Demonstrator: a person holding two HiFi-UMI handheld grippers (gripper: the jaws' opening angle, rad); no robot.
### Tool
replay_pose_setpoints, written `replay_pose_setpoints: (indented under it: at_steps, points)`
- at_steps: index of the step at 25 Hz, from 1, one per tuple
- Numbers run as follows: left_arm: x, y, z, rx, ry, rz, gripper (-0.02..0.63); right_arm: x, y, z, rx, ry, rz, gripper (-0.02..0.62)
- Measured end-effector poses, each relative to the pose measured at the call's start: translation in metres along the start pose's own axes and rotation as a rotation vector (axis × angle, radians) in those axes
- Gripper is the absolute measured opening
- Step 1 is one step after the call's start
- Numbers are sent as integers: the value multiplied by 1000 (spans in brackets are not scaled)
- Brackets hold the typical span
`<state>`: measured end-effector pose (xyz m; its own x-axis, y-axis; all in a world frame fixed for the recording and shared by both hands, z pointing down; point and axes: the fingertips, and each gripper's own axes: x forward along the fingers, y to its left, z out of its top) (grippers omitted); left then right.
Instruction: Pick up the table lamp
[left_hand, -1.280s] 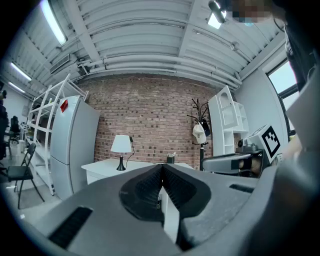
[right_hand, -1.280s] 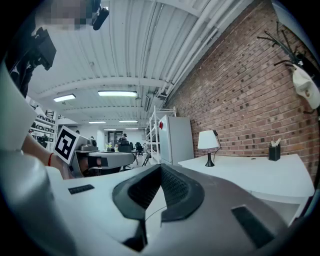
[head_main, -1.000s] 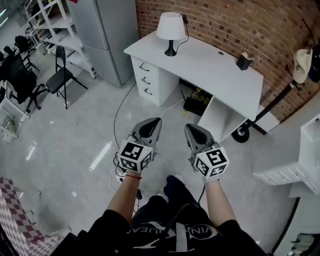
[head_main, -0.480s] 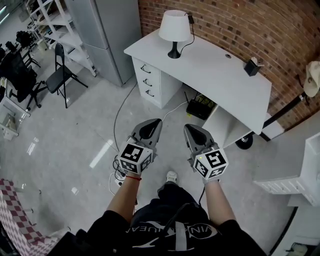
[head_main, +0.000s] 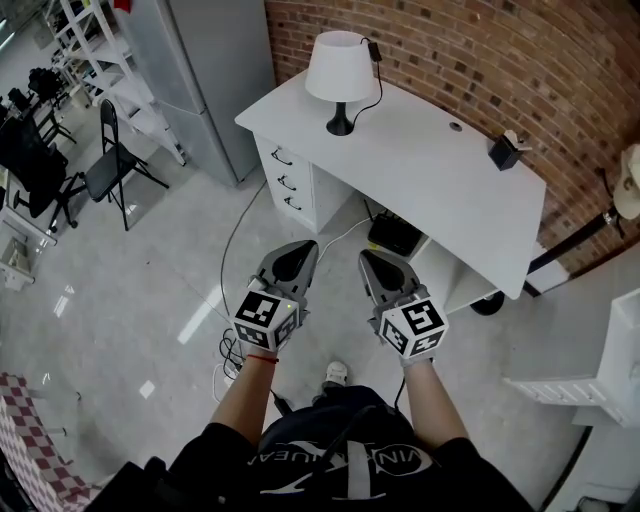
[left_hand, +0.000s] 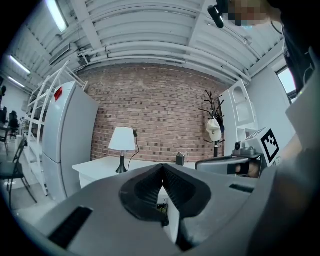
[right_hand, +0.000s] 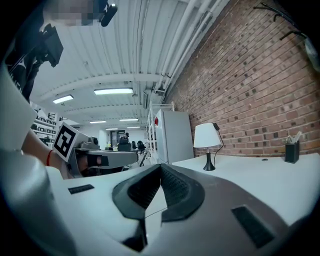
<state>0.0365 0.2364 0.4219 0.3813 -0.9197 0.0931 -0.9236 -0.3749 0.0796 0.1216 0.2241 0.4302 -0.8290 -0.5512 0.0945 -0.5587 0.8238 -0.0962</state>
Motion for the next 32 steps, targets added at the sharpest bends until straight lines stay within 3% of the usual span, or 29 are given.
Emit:
replay_pose_setpoints:
  at_steps: [8,14,23,32]
  points:
    - [29,24,8,-1,1,55,6,22,-39,6,7,0,20,2]
    - [32,36,2,-10,16,91,6,34,-45,4,23,3,41,2]
    - [61,55,-6,1,48,76,6,54,-74,-11,63,16,7,2]
    - [117,98,4,-12,30,49,6,114,-111,2,38,15,1,2]
